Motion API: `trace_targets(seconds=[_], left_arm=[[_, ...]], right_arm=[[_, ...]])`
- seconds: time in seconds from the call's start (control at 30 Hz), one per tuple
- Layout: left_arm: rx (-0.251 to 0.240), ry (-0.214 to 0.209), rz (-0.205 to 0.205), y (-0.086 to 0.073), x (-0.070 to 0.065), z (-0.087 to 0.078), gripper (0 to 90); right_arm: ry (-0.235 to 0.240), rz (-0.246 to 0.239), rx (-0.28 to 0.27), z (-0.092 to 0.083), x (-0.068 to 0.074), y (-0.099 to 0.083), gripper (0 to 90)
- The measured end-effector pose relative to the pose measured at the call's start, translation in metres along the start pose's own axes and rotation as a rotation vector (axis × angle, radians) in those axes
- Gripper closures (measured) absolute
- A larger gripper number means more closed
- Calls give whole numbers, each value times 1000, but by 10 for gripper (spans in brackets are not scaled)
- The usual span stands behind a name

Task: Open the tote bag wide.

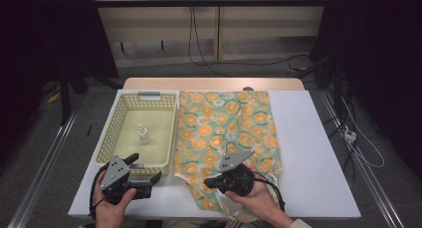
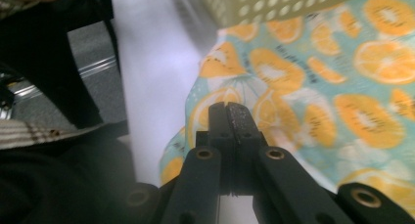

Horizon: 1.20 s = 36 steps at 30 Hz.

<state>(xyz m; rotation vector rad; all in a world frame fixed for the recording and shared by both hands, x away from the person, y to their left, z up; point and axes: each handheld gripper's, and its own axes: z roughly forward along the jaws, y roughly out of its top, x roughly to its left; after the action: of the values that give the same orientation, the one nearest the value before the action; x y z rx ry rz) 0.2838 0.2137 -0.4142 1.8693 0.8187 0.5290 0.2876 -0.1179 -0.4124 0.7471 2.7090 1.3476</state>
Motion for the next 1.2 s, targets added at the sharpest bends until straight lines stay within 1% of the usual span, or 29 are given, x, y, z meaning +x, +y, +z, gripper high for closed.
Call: trace_targets(seconds=[0.1,0.17,0.2,0.23,0.27,0.4,0.43,0.47,0.57,0.63,0.67,0.7,0.73,0.8,0.83,0.87,0.9,0.93,0.97,1.0,1.03,1.07,1.13,1.17,1.2], left_arm=[[-1,1,2,0,0,0,64],[-4,1,-2,0,0,0,64],[-4,1,-4,0,0,0,64],[-4,0,-5,0,0,0,64],[-4,1,-3,0,1,0,64],[-2,1,-2,0,1,0,64],[-2,1,-3,0,1,0,64],[-2,1,-5,0,1,0,64],[1,-1,-5,-1,1,1,64],[0,-2,-5,-1,1,1,64],[0,-2,-6,-1,1,1,64],[0,0,-6,-1,1,1,64],[1,1,-6,-1,1,1,64],[2,0,-6,-1,2,1,64],[3,-2,-7,-1,2,1,64],[2,-2,-7,-1,1,2,64],[3,-3,-5,-1,1,2,64],[4,-3,-2,-1,1,2,64],[6,-4,0,-1,1,2,64],[6,-4,0,-1,1,2,64],[7,-4,2,-1,1,2,64],[7,-5,2,-1,1,2,64],[7,-5,2,-1,1,2,64],[6,-5,1,-1,1,2,64],[5,-5,1,-1,1,2,64]], right_arm=[[-15,8,-15,-2,-10,5,900],[-26,15,-14,-2,-19,7,900],[-26,15,-14,-2,-19,7,900],[-28,17,-17,-2,-22,7,900],[-33,31,-19,-2,-32,9,900],[-50,52,-28,-2,-48,13,900],[-50,52,-28,-2,-48,13,900],[-56,61,-34,-2,-57,15,900],[-70,83,-36,-1,-70,18,900],[-70,111,-28,4,-79,17,900],[-70,111,-28,4,-79,17,900],[-82,113,-19,7,-83,17,900],[-96,127,1,14,-91,15,900],[-117,130,15,17,-98,14,900],[-117,130,15,17,-98,14,900],[-127,138,22,19,-103,14,900],[-144,158,20,21,-114,16,900],[-144,158,20,21,-114,16,900],[-162,174,12,22,-122,19,900],[-169,180,16,23,-125,20,900],[-190,179,23,25,-130,21,900],[-190,179,23,25,-130,21,900],[-214,173,50,31,-137,21,900],[-216,192,68,35,-142,17,873],[-216,192,68,35,-142,17,873]])
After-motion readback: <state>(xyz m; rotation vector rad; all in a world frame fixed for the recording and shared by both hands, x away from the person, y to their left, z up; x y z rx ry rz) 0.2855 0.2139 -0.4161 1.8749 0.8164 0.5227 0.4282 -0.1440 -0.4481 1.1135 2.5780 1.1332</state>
